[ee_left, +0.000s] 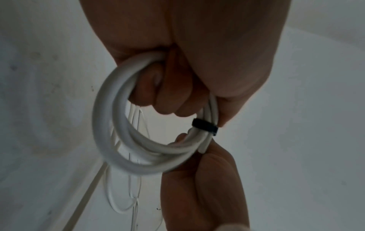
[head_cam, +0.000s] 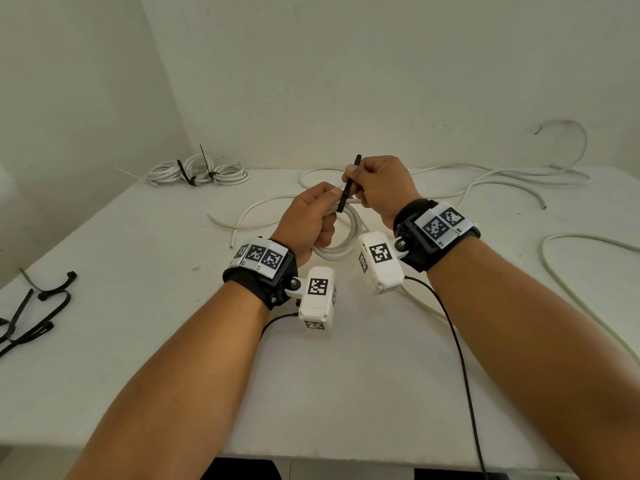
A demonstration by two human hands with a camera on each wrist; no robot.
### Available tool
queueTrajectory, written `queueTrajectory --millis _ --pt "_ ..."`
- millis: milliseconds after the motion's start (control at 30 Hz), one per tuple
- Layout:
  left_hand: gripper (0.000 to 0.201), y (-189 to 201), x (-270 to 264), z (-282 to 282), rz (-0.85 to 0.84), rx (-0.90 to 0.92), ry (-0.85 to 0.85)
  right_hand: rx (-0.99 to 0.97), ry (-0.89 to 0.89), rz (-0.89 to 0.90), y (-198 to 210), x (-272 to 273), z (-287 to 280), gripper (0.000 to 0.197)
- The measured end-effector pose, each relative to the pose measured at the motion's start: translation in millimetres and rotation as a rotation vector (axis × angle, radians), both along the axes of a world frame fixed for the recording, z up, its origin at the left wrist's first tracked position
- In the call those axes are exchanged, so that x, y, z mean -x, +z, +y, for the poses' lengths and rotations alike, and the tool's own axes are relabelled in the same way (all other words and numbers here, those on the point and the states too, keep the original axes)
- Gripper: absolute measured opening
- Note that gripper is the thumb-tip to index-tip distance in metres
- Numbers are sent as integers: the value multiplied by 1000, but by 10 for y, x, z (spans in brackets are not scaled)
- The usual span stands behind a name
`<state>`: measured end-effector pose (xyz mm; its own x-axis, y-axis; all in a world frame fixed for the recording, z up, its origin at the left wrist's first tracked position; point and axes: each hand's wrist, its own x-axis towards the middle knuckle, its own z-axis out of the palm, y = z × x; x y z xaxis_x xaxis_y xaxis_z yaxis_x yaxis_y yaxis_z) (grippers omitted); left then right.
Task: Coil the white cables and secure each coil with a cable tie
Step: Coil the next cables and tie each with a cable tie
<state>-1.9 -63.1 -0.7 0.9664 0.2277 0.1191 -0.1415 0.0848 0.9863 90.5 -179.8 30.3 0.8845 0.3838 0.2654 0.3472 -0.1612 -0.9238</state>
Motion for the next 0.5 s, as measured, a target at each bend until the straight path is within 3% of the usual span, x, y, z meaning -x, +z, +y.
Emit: queueTrajectory --millis 133,300,500 --pt "30 35 22 -20 -75 27 -83 -55 11 80 56 1 -9 27" --pt "14 2 25 -58 -27 -25 -93 -37 11 62 49 -29 -35 27" --pt "11 -3 48 -17 -76 -53 -144 -43 49 141 60 -37 -58 26"
